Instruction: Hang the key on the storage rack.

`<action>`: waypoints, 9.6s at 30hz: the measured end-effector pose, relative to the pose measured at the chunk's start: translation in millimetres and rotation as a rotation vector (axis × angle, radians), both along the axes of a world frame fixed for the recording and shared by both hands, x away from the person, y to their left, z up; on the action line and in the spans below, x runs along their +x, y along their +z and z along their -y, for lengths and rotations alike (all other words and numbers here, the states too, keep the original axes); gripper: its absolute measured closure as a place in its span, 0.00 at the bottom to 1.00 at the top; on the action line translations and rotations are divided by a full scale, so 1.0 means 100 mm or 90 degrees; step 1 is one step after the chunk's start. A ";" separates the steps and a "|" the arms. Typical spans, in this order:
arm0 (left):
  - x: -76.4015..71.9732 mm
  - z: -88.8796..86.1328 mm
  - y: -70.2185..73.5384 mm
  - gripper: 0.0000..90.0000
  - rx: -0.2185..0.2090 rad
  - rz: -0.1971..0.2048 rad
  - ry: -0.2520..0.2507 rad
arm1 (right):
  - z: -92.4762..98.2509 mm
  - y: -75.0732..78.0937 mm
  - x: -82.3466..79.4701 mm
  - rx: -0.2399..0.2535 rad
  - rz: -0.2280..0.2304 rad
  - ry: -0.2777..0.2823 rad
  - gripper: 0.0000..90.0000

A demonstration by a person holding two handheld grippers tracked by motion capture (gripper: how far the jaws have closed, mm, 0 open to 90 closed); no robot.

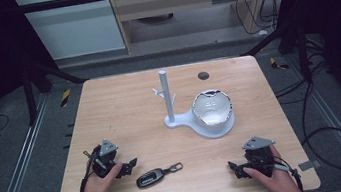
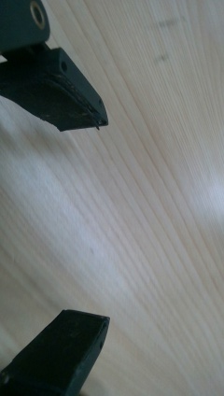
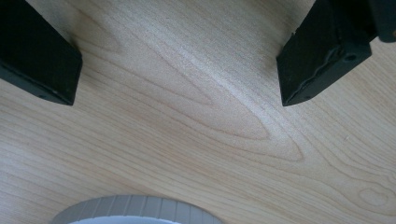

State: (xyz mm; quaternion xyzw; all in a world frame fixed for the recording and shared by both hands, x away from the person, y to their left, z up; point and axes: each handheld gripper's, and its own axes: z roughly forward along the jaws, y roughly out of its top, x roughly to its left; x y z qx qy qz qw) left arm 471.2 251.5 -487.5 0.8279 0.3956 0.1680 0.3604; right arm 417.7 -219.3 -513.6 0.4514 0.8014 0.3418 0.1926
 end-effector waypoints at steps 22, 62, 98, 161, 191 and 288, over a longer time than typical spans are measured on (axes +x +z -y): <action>-0.07 0.68 0.38 0.08 0.114 -0.048 -0.165 | 0.00 0.00 0.00 0.004 -0.005 0.001 0.00; 0.05 1.64 0.28 0.72 0.384 -0.239 -0.367 | 0.00 0.00 0.00 -0.004 0.003 0.004 0.00; -0.04 1.02 0.53 0.89 0.212 -0.141 -0.247 | 0.00 0.00 0.00 -0.001 0.000 0.003 0.00; 0.02 0.83 1.04 0.89 0.028 0.025 -0.124 | 0.00 0.00 0.00 -0.001 0.000 0.003 0.00; 0.13 0.92 1.07 0.89 -0.025 0.095 -0.086 | 0.00 0.00 -0.01 -0.005 0.005 0.007 0.00; 0.70 1.33 1.08 0.89 -0.050 0.122 -0.004 | 0.00 -0.01 -0.02 -0.006 0.008 0.009 0.00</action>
